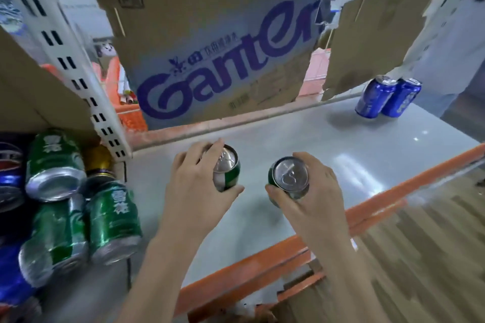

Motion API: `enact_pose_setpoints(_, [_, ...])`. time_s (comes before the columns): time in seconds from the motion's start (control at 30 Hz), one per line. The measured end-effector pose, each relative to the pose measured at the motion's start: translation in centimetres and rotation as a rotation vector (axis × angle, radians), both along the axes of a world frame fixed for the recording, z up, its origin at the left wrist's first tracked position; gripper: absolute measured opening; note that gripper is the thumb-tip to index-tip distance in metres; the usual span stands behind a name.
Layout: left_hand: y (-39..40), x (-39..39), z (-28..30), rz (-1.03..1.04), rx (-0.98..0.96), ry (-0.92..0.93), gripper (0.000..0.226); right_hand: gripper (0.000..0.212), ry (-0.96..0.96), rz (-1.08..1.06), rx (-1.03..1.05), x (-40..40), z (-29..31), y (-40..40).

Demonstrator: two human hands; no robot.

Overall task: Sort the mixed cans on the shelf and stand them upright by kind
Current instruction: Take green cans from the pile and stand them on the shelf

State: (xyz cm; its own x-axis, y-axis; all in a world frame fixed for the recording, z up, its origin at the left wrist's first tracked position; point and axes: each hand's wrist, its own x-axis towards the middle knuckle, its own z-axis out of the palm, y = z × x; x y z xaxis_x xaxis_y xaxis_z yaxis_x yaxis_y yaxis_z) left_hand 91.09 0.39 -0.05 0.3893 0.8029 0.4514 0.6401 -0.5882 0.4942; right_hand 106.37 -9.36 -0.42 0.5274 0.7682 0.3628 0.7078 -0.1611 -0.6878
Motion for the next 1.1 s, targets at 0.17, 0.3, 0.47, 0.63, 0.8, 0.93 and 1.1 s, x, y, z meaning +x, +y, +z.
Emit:
enact_pose_setpoints(0.17, [2.8, 3.1, -0.2, 0.182, -0.052, 0.092, 0.088, 0.062, 0.009, 0.187, -0.017, 4.9, -0.3, 5.2])
enact_pose_setpoints(0.3, [5.8, 7.5, 0.9, 0.257, -0.111, 0.153, 0.088, 0.061, 0.006, 0.295, -0.030, 8.9, 0.1, 9.2])
enact_pose_setpoints(0.47, [9.8, 12.2, 0.8, 0.270, -0.236, 0.384, 0.088, 0.054, -0.015, 0.390, -0.032, 12.6, -0.1, 13.6])
enact_pose_setpoints(0.63, [11.4, 13.4, 0.4, 0.318, -0.208, 0.489, 0.085, 0.045, -0.036, 0.426, -0.036, 13.6, -0.5, 17.4])
enact_pose_setpoints(0.8, [10.0, 13.2, 0.4, 0.376, -0.161, 0.590, 0.095, 0.065, -0.142, 0.449, -0.060, 13.4, -1.3, 18.8])
enact_pose_setpoints(0.93, [7.2, 11.4, 0.6, 0.467, -0.108, 0.585, 0.093, 0.077, -0.291, 0.353, -0.148, 13.4, -1.4, 17.5])
enact_pose_setpoints(1.1, [1.6, 6.4, -1.9, 0.582, -0.036, 0.523, 0.077, 0.089, -0.367, 0.254, -0.096, 11.6, -4.0, 13.2])
